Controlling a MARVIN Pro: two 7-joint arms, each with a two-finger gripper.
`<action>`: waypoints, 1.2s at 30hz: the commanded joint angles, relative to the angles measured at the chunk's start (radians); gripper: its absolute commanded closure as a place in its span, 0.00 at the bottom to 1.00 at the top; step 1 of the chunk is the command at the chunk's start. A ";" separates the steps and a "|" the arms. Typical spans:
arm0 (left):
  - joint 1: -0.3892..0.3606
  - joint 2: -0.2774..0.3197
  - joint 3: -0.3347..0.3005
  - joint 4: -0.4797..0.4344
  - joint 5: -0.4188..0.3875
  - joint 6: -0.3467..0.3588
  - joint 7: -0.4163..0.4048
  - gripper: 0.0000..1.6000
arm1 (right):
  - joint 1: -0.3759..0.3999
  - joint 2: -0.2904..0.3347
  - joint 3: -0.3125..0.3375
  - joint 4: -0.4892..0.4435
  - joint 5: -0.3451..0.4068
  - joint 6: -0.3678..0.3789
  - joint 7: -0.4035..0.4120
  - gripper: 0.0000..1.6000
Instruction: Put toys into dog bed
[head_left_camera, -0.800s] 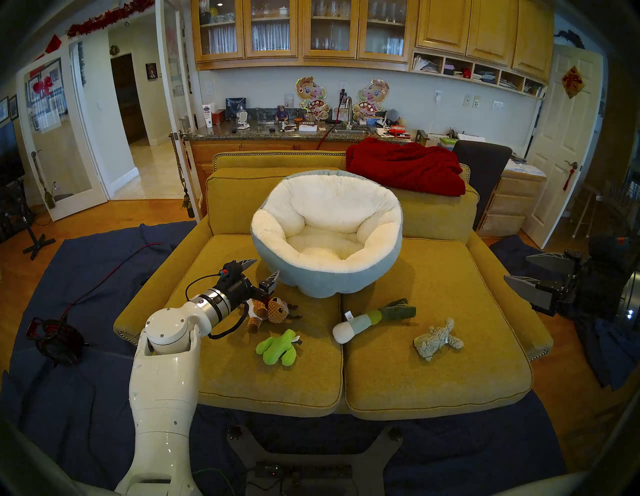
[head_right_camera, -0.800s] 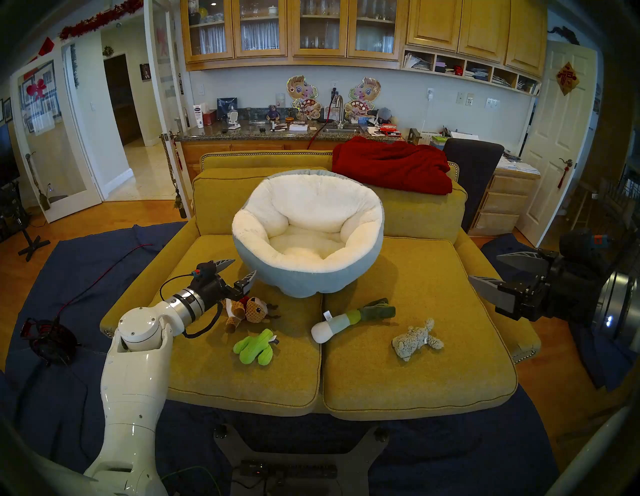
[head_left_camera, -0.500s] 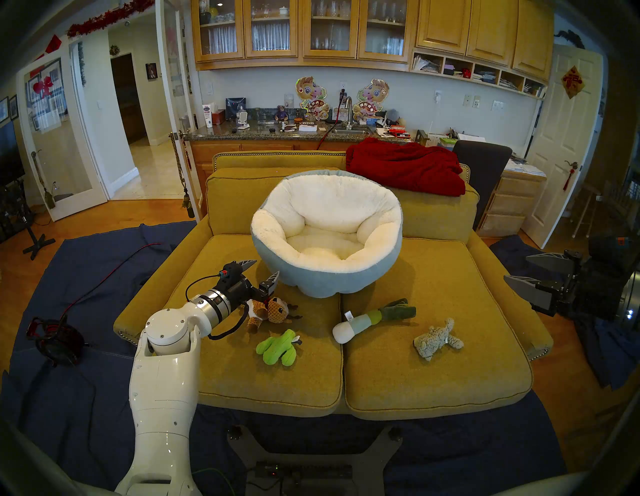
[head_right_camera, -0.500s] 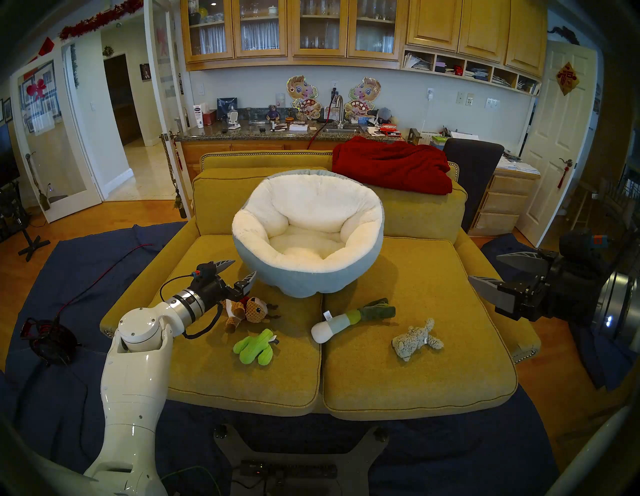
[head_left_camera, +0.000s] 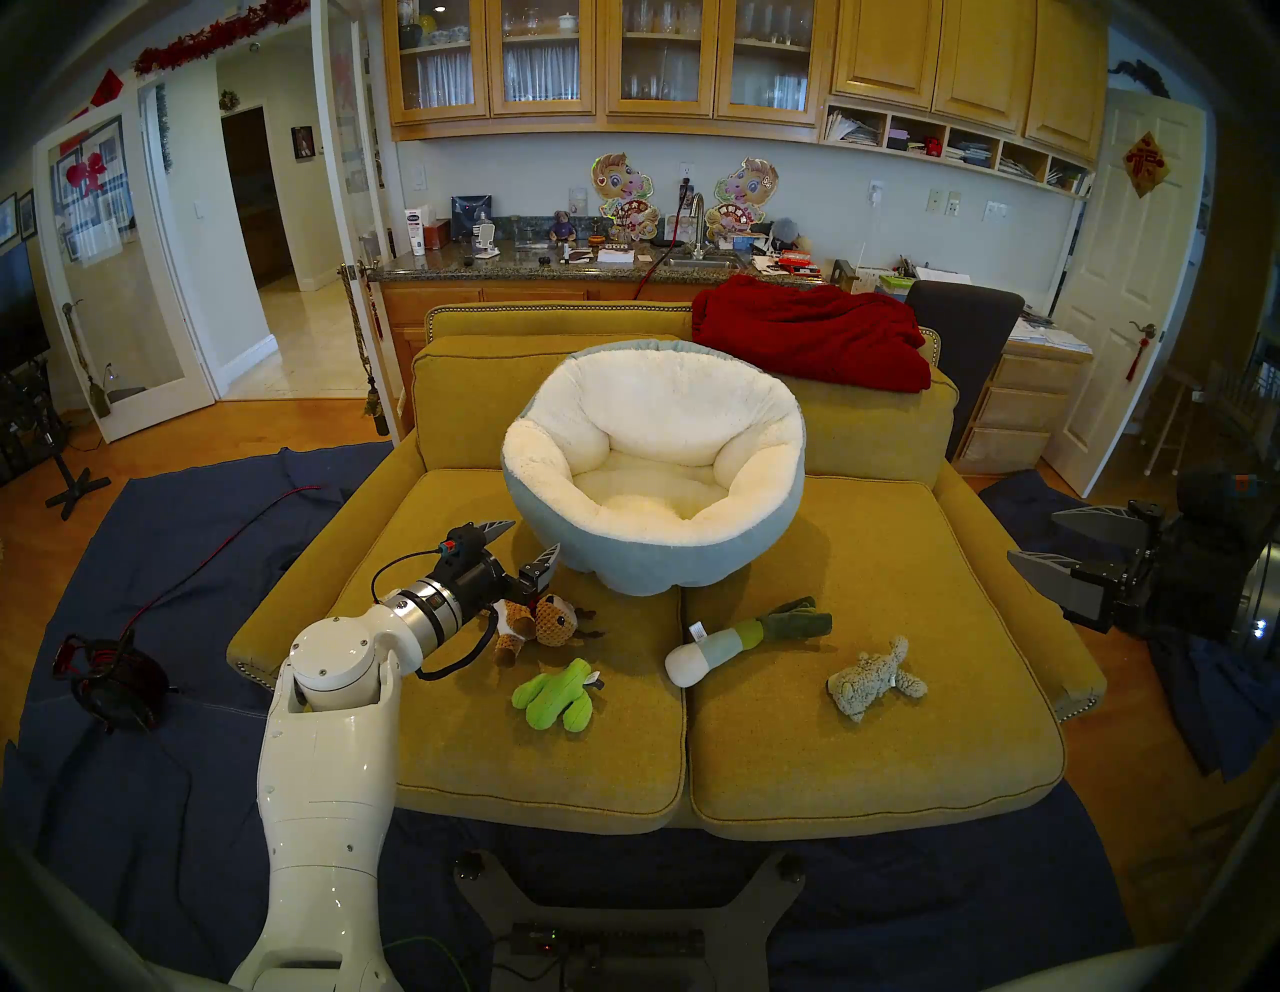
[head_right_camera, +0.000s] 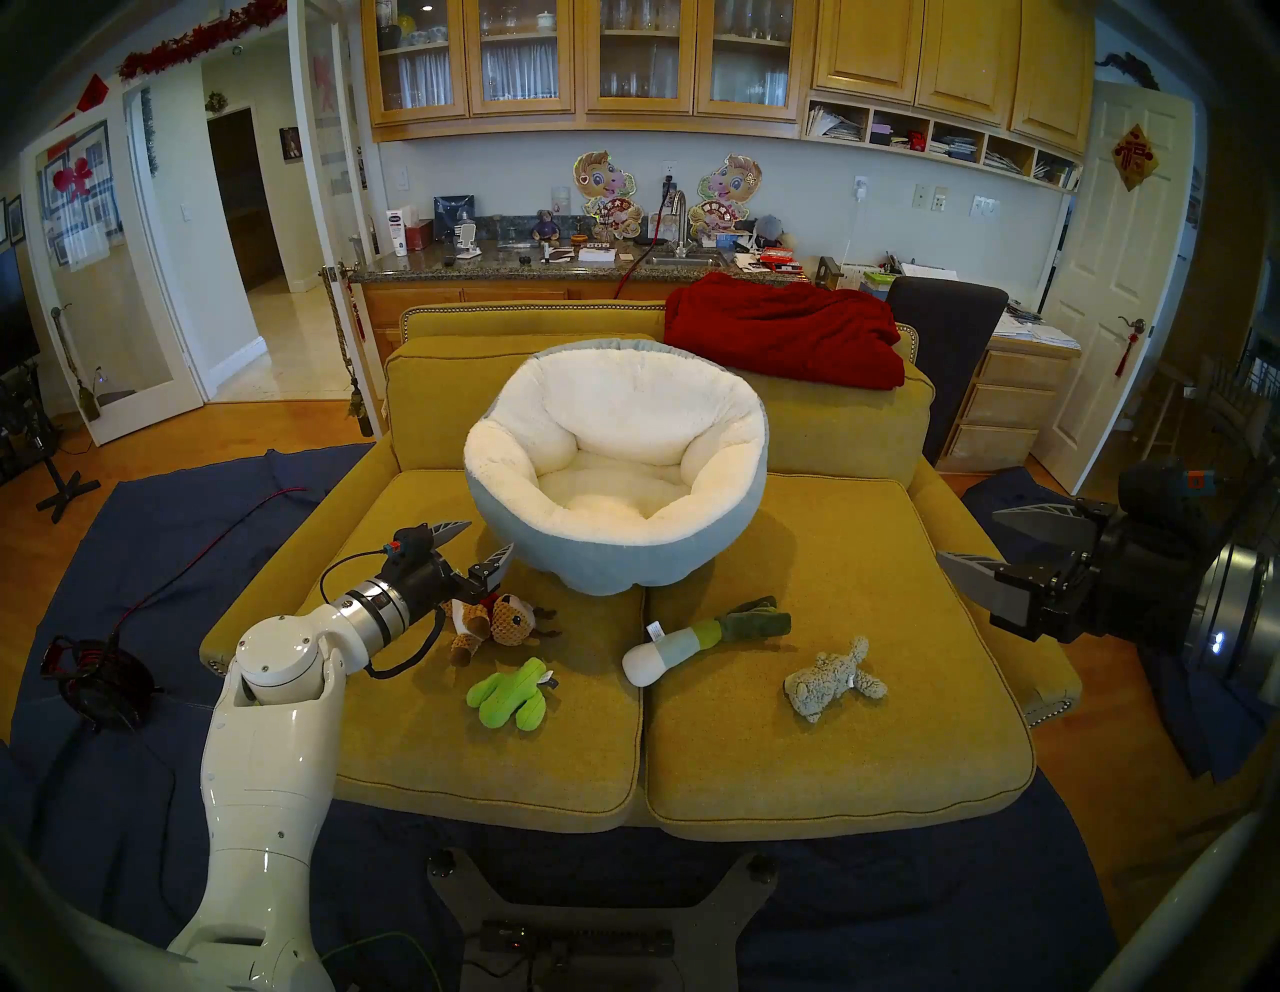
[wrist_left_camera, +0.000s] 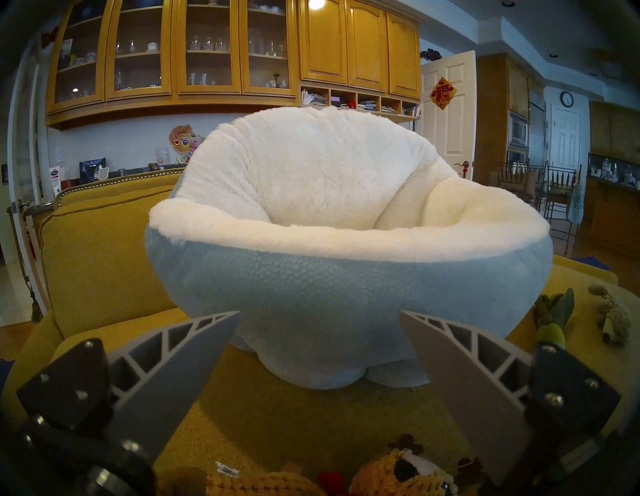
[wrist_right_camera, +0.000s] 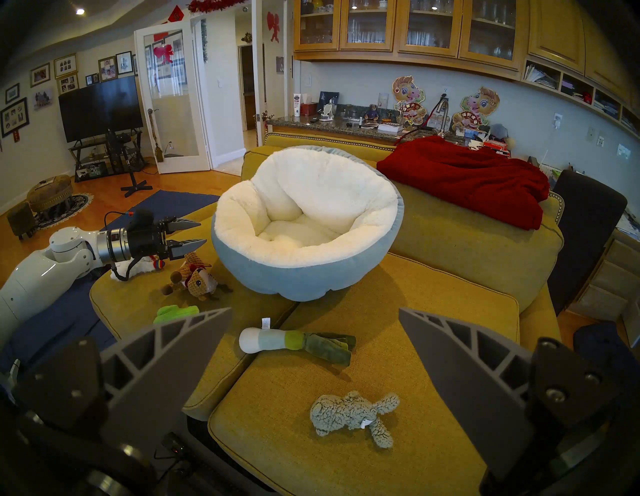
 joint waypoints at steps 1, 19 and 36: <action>-0.009 0.001 0.001 -0.119 -0.005 0.027 -0.011 0.00 | 0.002 0.001 0.007 0.000 -0.001 0.000 0.000 0.00; -0.023 0.023 -0.023 -0.294 0.037 0.370 -0.024 0.00 | 0.002 0.001 0.007 0.000 -0.001 0.000 0.000 0.00; -0.062 0.111 0.017 -0.314 0.065 0.729 -0.167 0.00 | 0.002 0.001 0.007 0.000 -0.001 0.000 0.000 0.00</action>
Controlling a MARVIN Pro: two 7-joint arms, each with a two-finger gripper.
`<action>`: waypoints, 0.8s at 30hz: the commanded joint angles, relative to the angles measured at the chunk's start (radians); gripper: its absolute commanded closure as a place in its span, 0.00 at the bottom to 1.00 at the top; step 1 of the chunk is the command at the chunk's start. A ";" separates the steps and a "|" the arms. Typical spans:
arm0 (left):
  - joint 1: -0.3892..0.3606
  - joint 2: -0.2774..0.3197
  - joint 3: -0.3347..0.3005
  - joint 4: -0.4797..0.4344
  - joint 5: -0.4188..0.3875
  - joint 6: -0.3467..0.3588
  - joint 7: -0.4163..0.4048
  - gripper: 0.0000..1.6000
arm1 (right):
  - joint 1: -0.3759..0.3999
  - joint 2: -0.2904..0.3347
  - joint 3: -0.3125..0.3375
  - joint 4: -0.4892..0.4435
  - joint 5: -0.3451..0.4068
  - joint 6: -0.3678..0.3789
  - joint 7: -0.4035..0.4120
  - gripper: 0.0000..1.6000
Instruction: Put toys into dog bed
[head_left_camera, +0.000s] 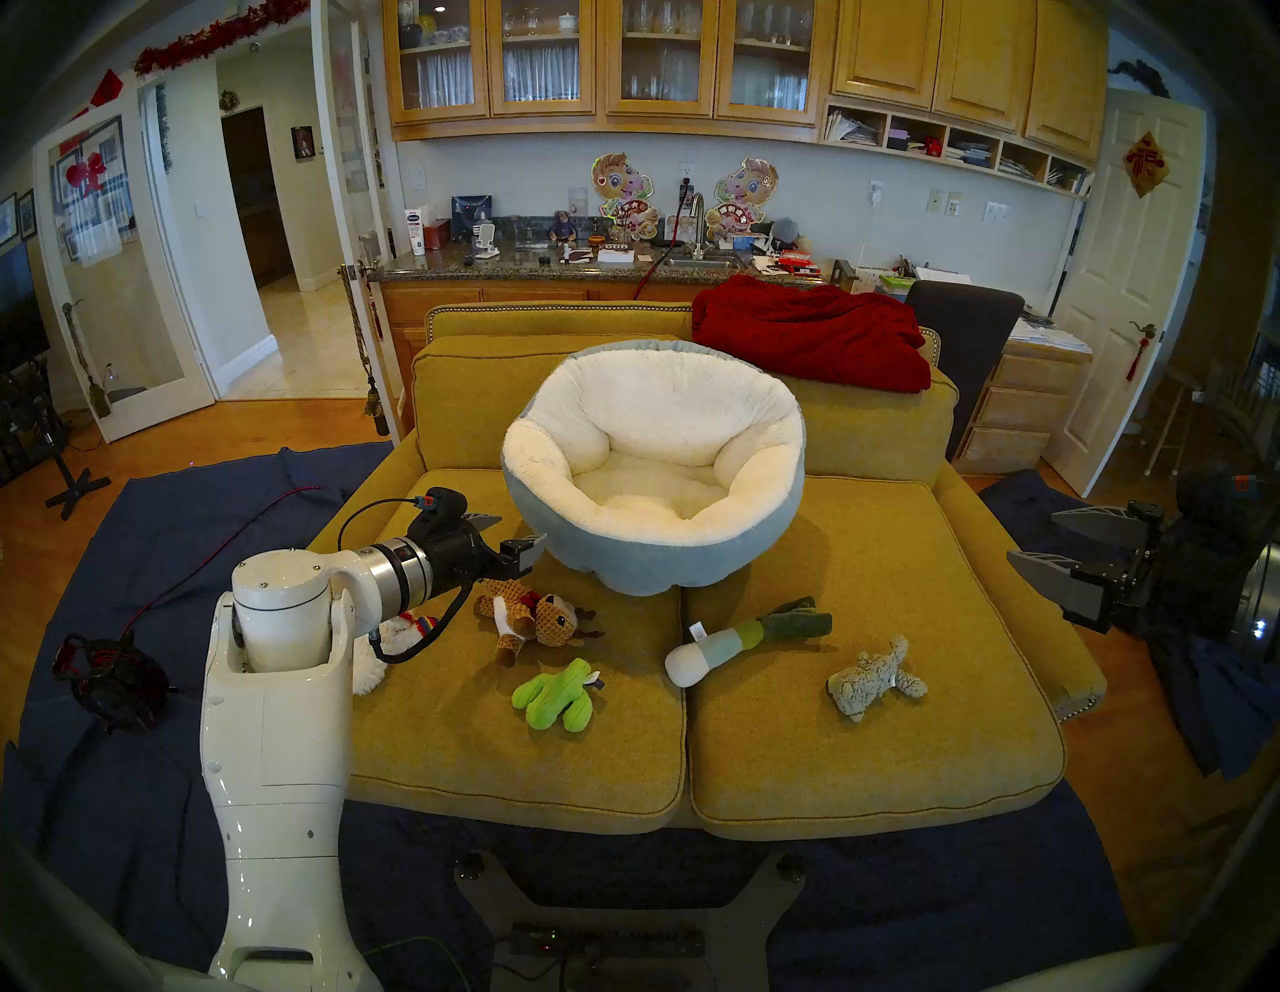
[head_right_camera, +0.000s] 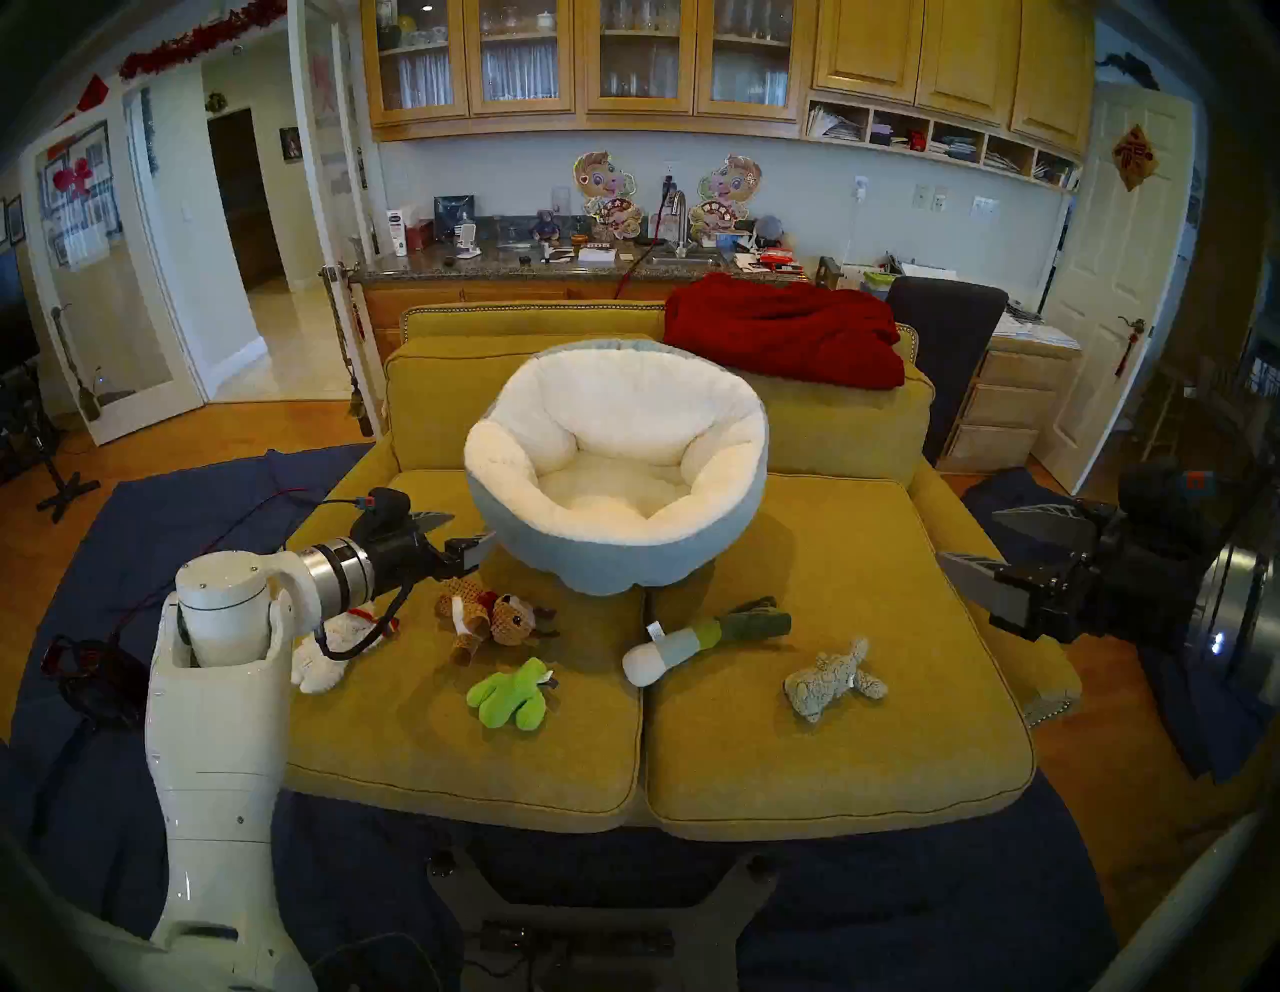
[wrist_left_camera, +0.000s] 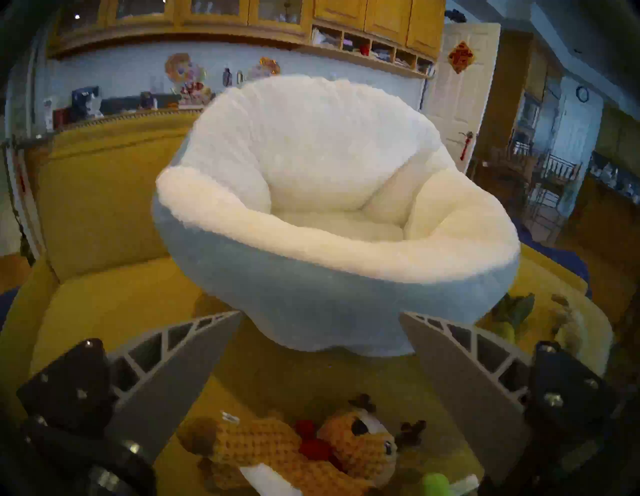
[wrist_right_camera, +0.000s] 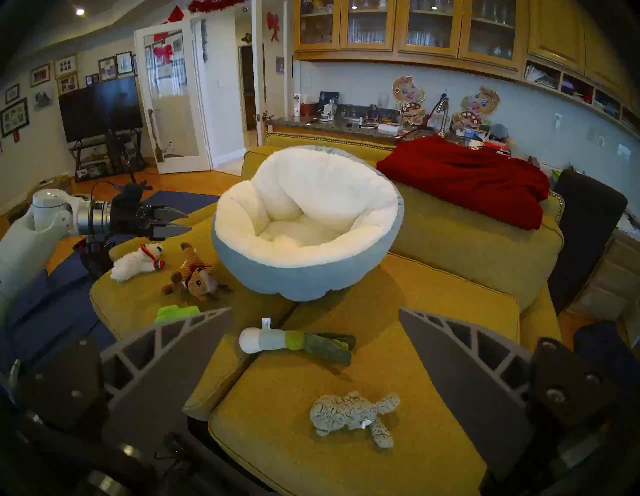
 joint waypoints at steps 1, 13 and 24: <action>-0.045 0.041 0.018 -0.041 0.009 0.115 -0.051 0.00 | 0.002 0.002 0.008 0.000 -0.001 0.000 0.000 0.00; -0.007 0.065 0.042 -0.052 0.029 0.217 -0.059 0.00 | 0.001 0.002 0.009 0.000 -0.001 0.000 0.001 0.00; 0.006 0.075 0.027 -0.038 0.000 0.235 -0.041 0.00 | 0.001 0.002 0.009 0.000 -0.001 0.000 0.001 0.00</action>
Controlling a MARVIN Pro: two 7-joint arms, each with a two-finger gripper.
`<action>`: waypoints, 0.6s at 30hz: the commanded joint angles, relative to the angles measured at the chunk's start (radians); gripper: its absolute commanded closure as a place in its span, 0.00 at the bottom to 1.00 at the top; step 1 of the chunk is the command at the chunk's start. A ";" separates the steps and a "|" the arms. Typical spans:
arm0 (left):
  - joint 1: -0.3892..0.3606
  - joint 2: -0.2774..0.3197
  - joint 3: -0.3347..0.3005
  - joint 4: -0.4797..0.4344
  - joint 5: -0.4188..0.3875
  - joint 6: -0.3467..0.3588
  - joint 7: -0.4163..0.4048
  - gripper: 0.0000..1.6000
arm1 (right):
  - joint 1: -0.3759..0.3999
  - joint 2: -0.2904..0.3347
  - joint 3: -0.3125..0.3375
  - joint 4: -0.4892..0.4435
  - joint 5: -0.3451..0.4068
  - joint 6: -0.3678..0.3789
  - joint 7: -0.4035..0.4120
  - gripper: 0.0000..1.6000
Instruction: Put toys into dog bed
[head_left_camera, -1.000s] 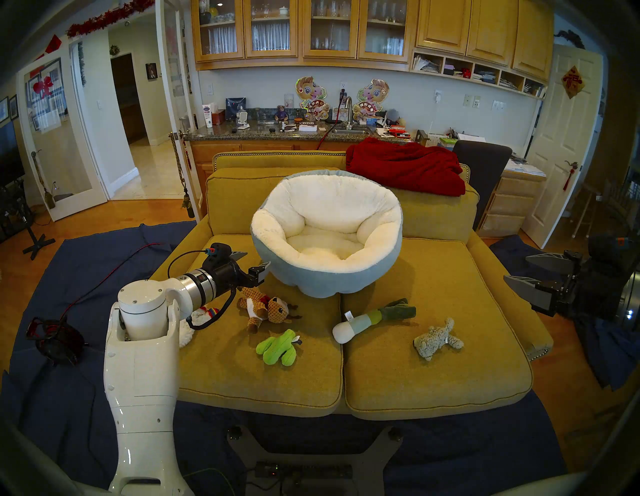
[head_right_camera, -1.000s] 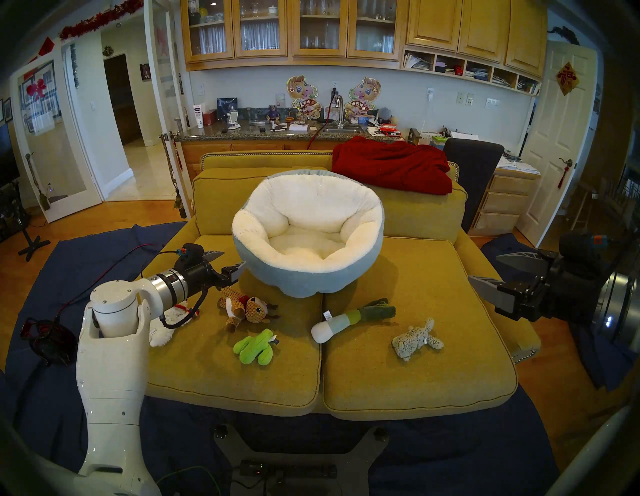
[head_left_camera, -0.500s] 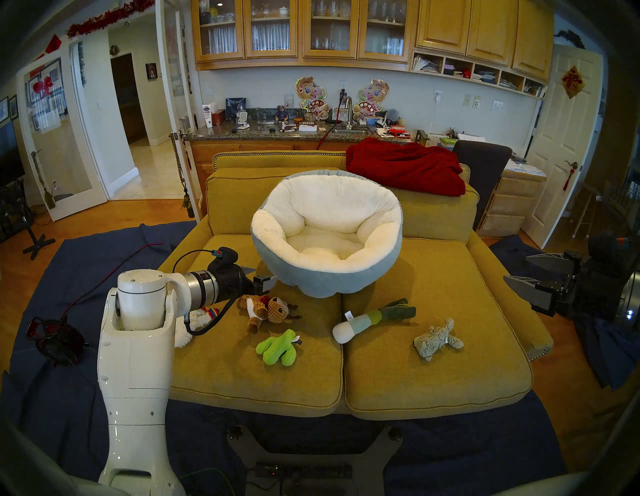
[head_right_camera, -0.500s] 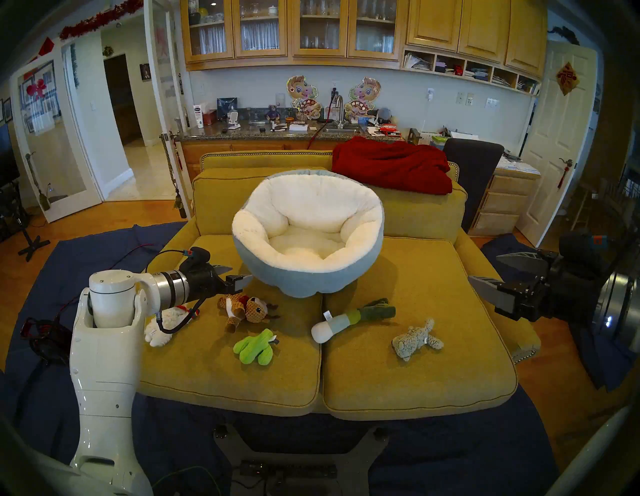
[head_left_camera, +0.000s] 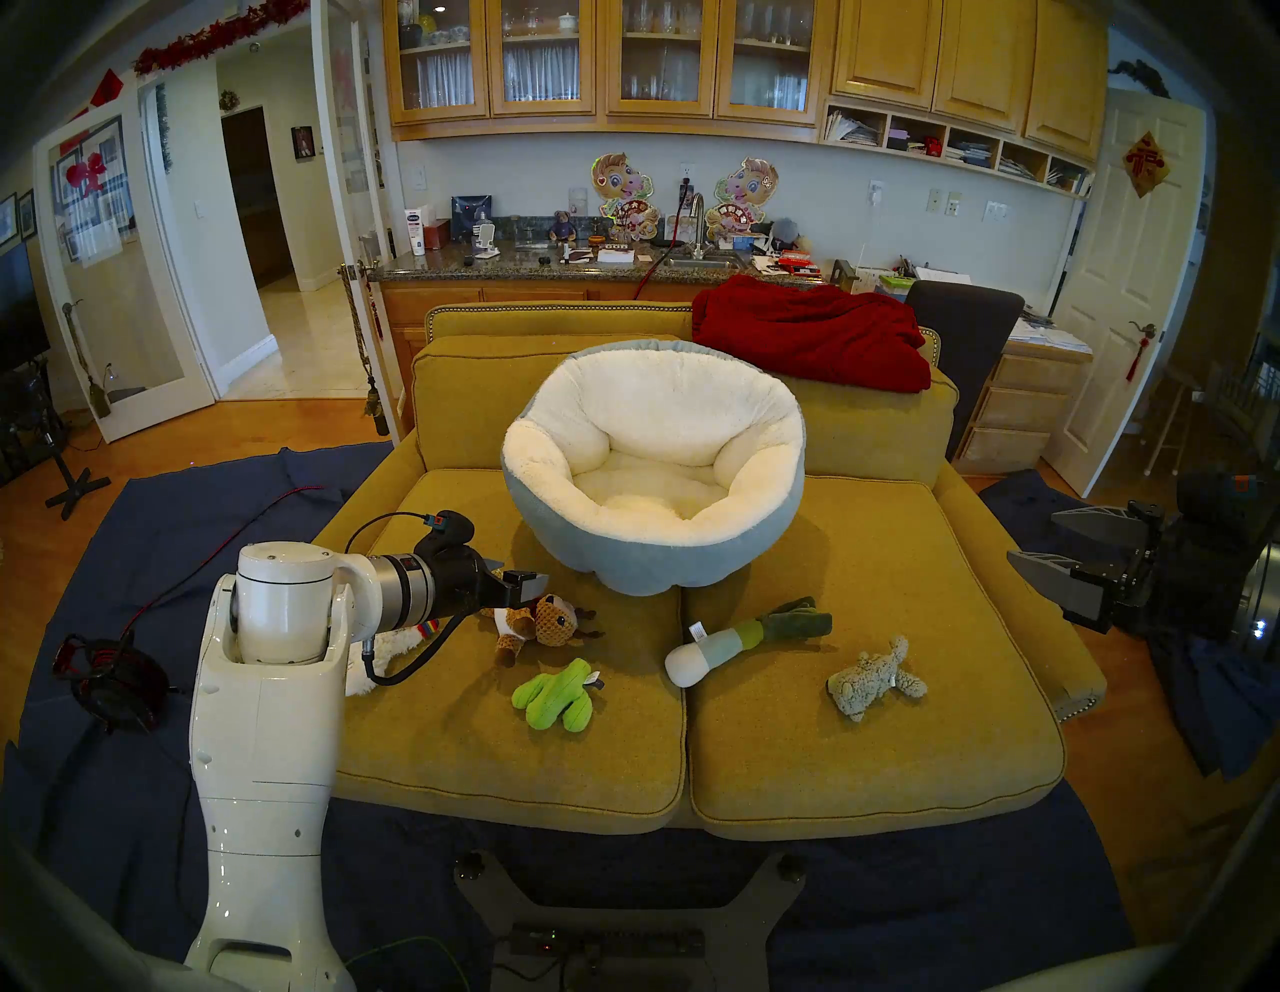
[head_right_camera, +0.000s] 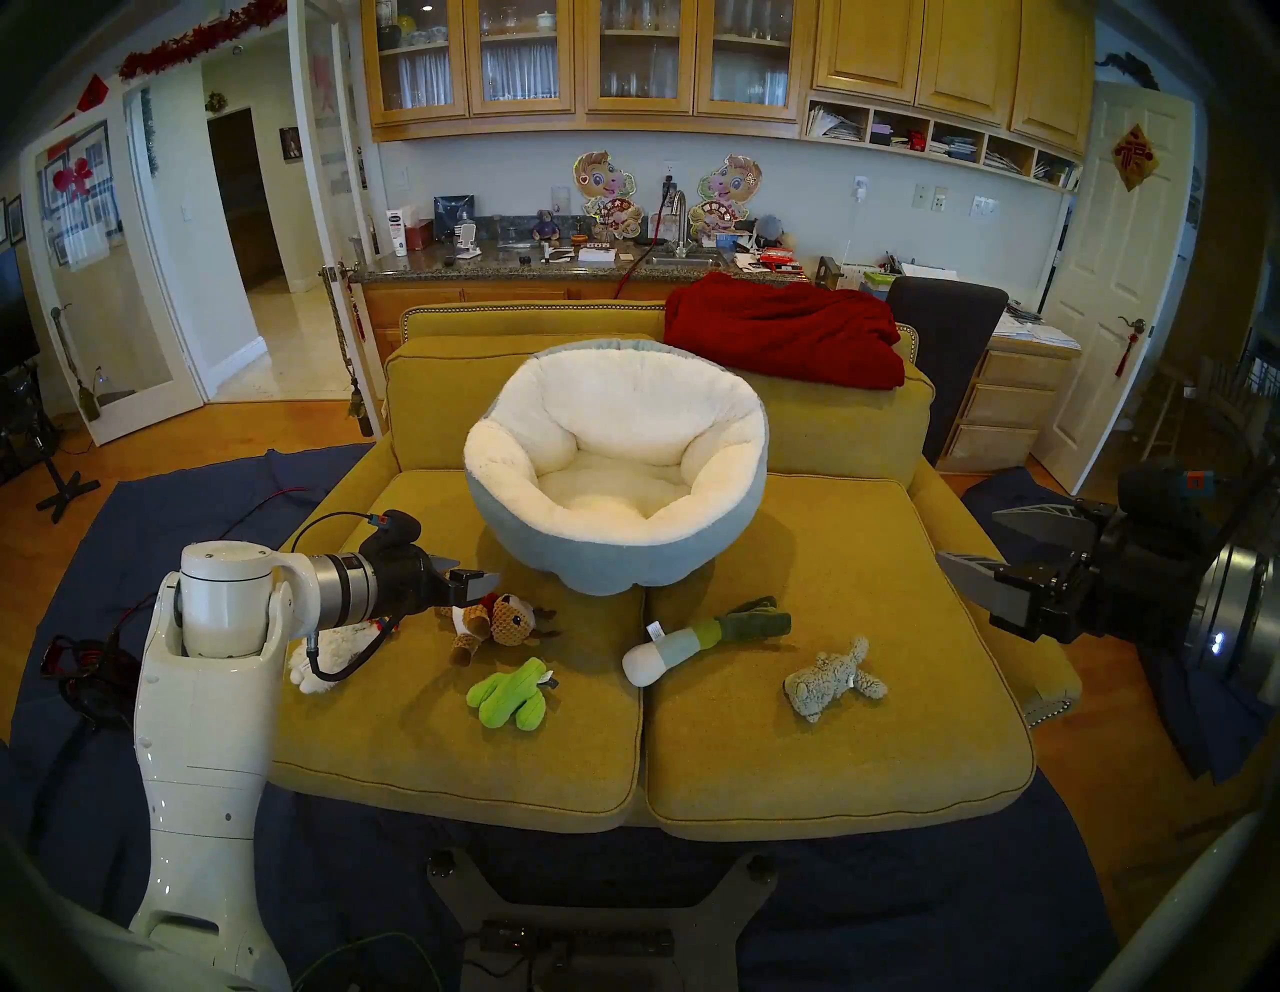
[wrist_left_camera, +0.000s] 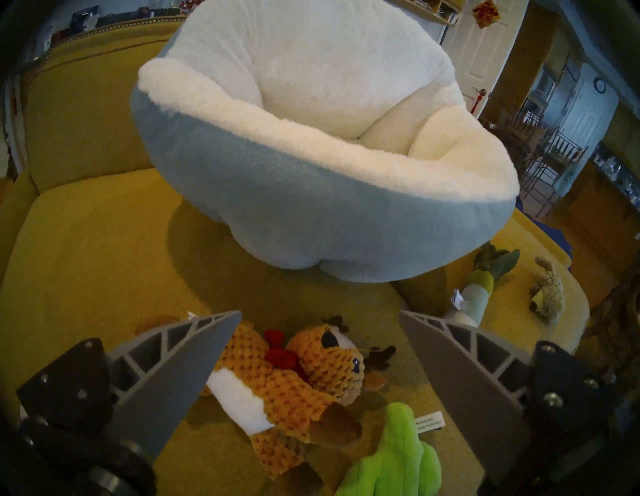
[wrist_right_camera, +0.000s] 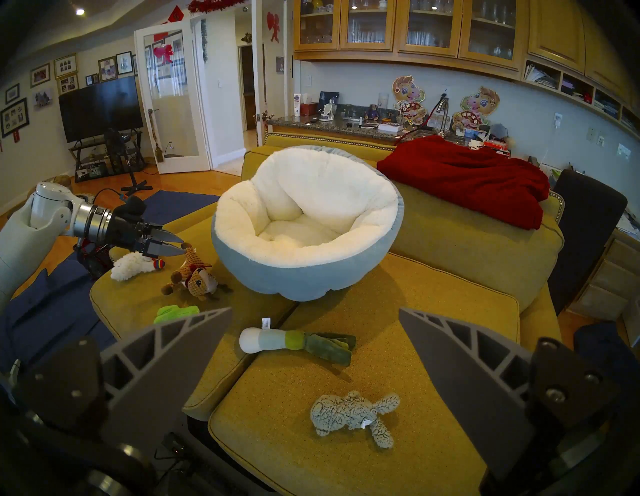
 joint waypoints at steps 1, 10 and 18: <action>-0.012 0.011 -0.016 -0.015 -0.029 -0.008 -0.033 0.00 | 0.001 0.002 0.009 0.000 -0.001 0.000 0.000 0.00; -0.020 0.019 -0.017 0.018 -0.039 0.003 -0.015 0.00 | 0.001 0.002 0.009 0.000 -0.001 0.000 0.000 0.00; -0.031 0.003 -0.005 0.043 -0.027 0.049 0.031 0.00 | 0.001 0.002 0.009 0.000 -0.001 0.000 0.000 0.00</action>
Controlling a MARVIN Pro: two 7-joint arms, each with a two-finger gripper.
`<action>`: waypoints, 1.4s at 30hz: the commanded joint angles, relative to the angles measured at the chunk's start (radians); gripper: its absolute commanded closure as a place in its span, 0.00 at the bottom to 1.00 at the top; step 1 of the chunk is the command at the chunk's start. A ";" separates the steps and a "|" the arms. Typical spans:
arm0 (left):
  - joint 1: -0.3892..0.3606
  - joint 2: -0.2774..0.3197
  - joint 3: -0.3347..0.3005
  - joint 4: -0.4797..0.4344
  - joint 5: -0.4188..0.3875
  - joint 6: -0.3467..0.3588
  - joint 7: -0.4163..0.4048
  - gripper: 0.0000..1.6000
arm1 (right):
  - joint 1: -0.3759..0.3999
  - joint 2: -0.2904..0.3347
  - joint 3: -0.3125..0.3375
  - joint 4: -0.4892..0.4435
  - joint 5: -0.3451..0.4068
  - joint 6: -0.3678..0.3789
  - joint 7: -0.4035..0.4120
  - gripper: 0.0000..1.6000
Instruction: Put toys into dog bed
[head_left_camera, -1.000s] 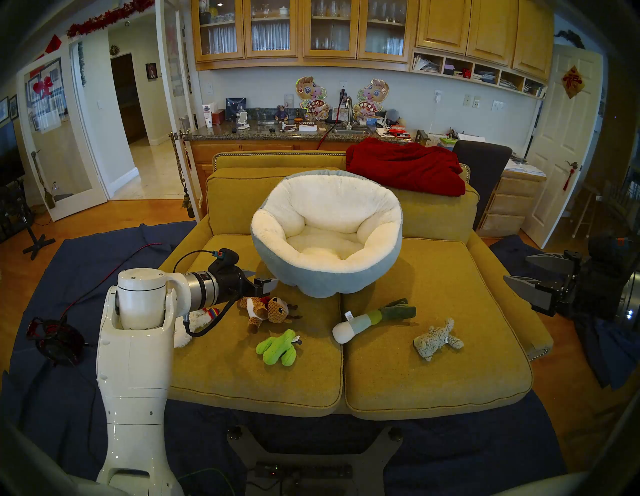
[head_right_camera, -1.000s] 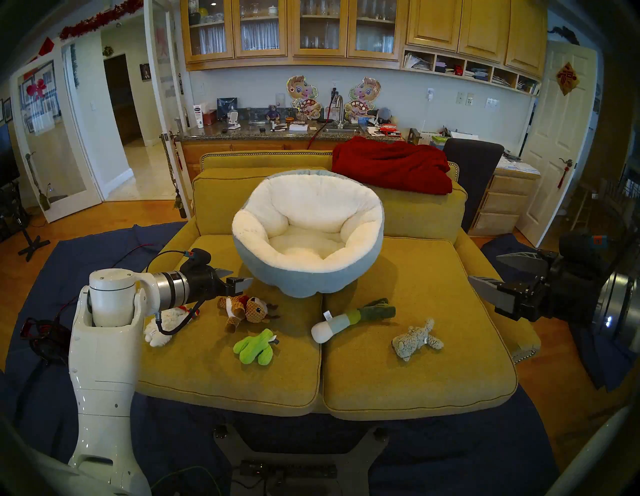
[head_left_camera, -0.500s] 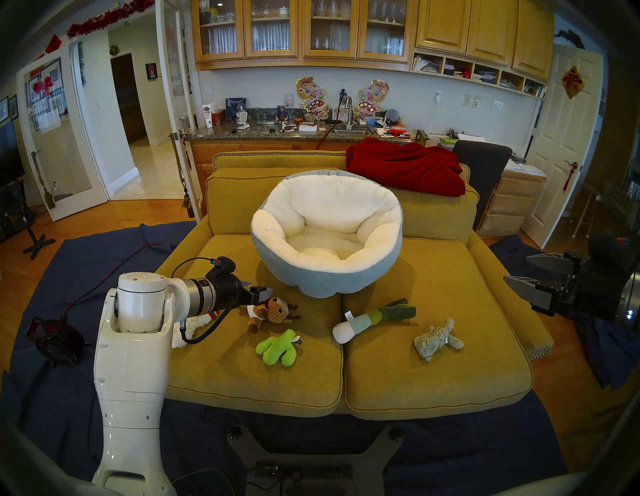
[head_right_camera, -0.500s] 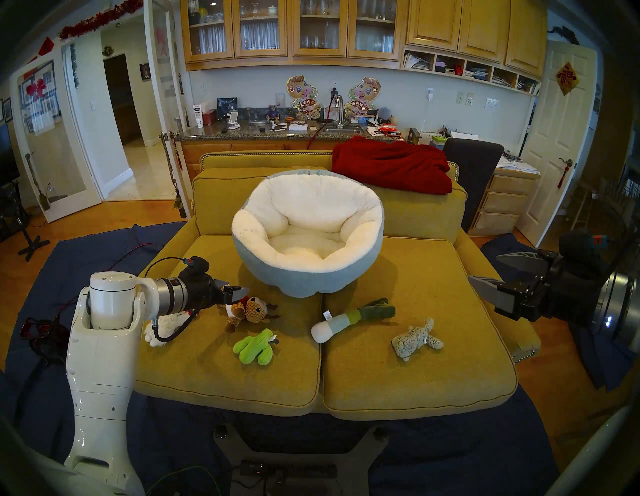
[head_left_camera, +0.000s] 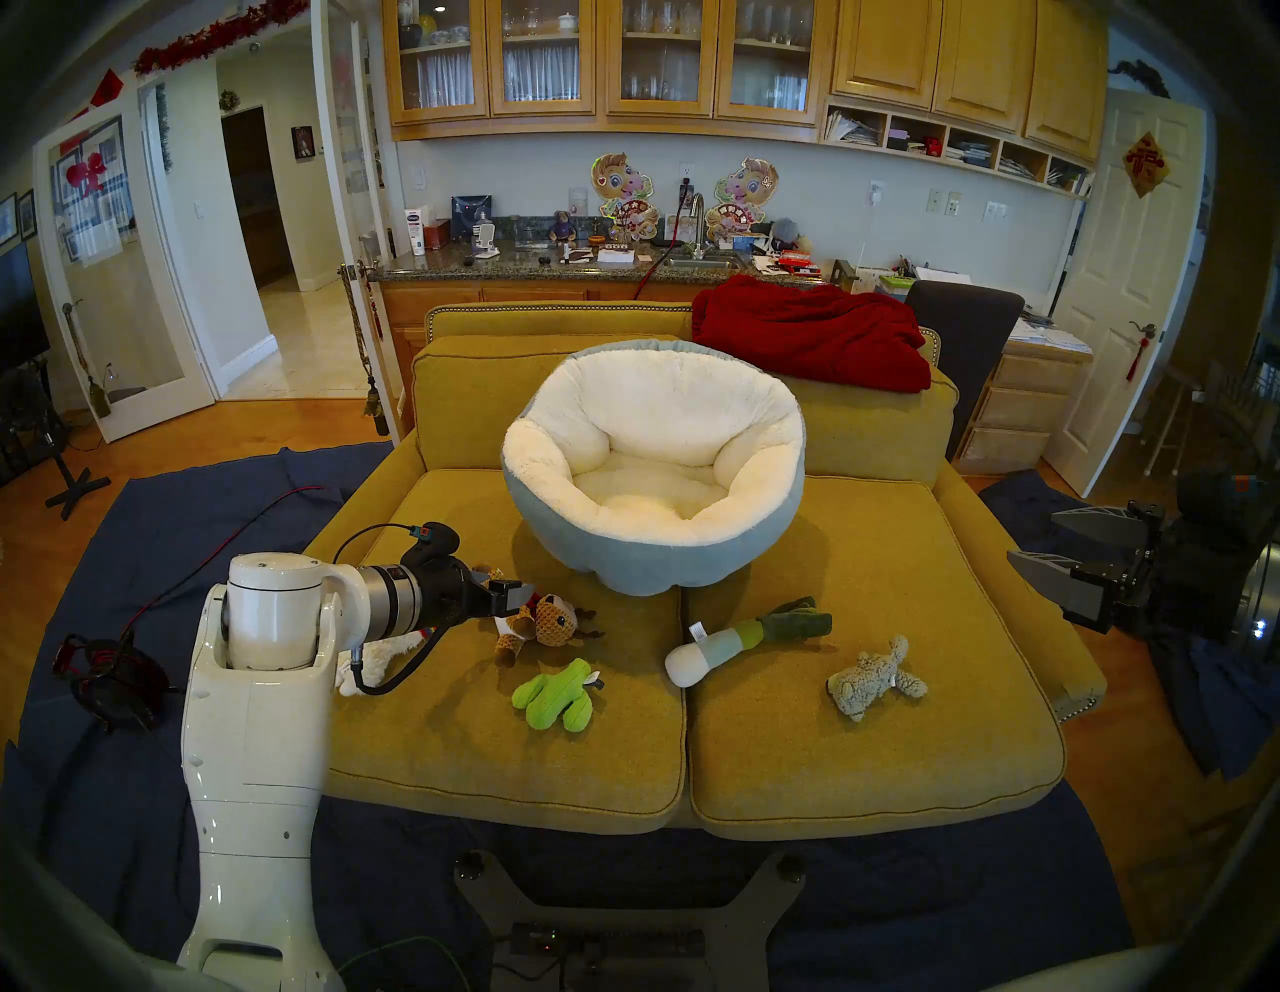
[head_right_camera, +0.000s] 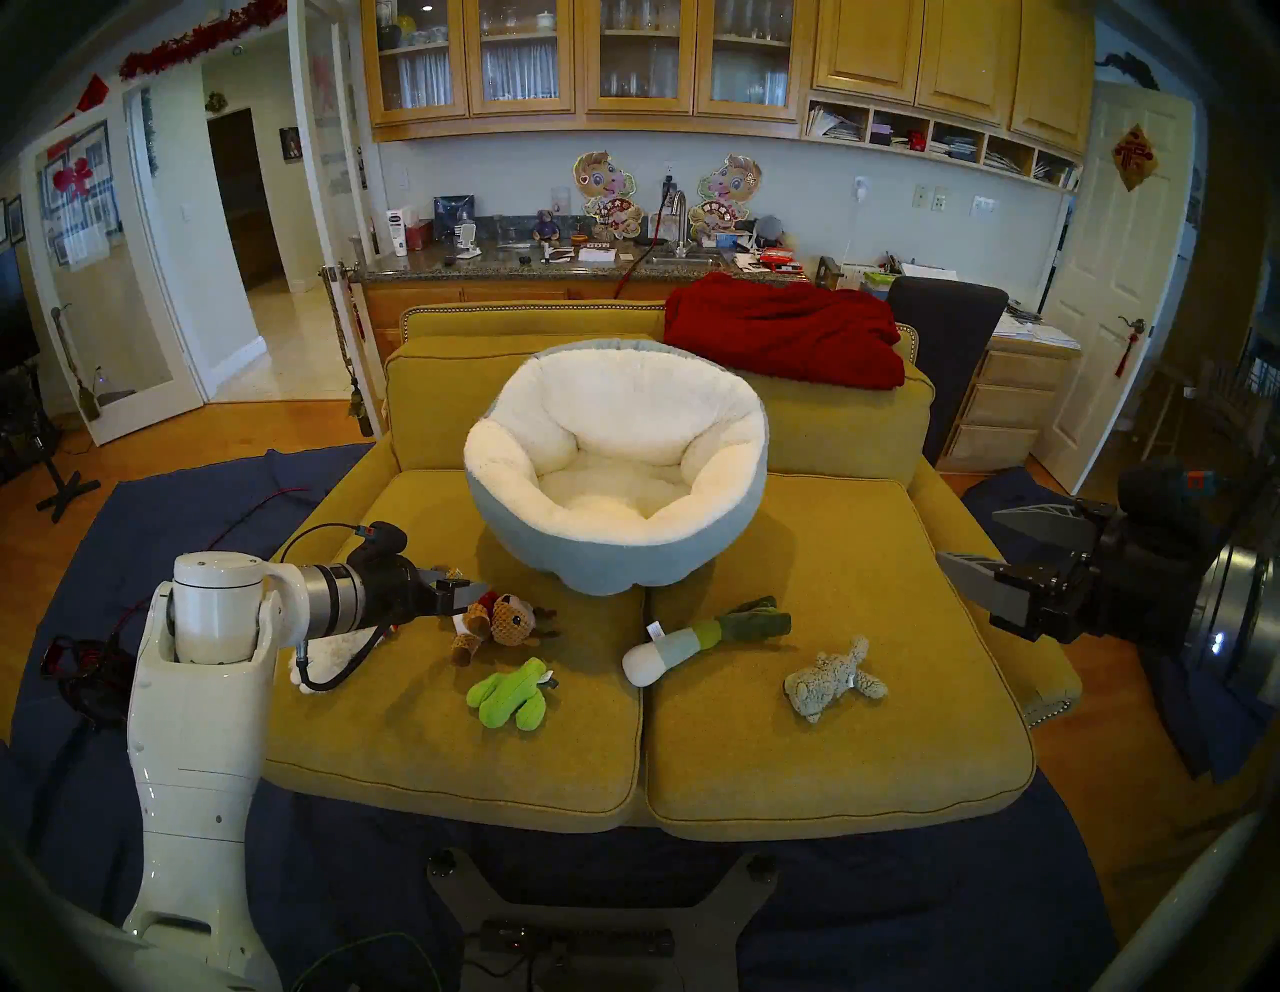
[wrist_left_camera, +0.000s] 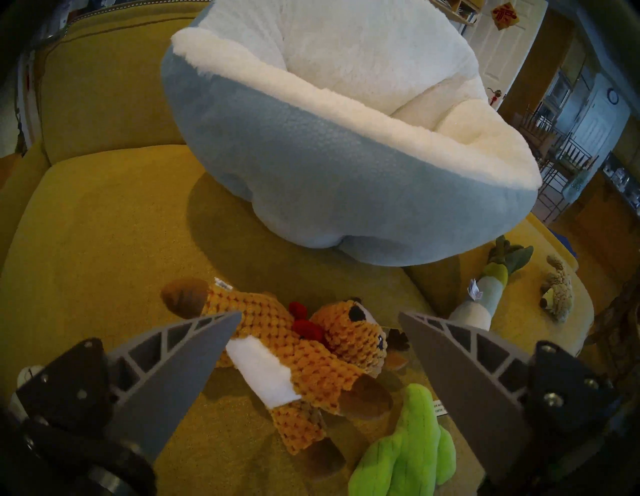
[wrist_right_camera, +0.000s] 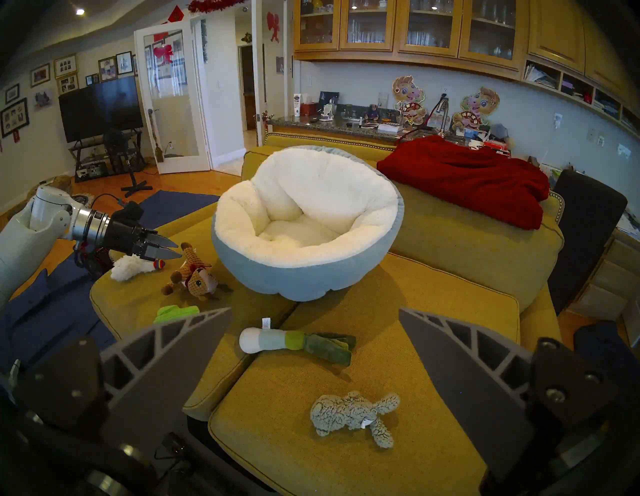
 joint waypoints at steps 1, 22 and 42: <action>-0.039 -0.016 0.008 0.004 -0.004 0.035 0.009 0.00 | 0.001 0.002 0.009 0.000 -0.001 0.000 0.000 0.00; -0.085 -0.045 0.007 0.097 0.000 0.069 0.111 0.00 | 0.002 0.002 0.008 0.000 -0.001 0.000 0.000 0.00; -0.158 -0.064 0.053 0.248 0.004 -0.003 0.159 0.00 | 0.002 0.002 0.008 0.000 -0.001 0.000 0.000 0.00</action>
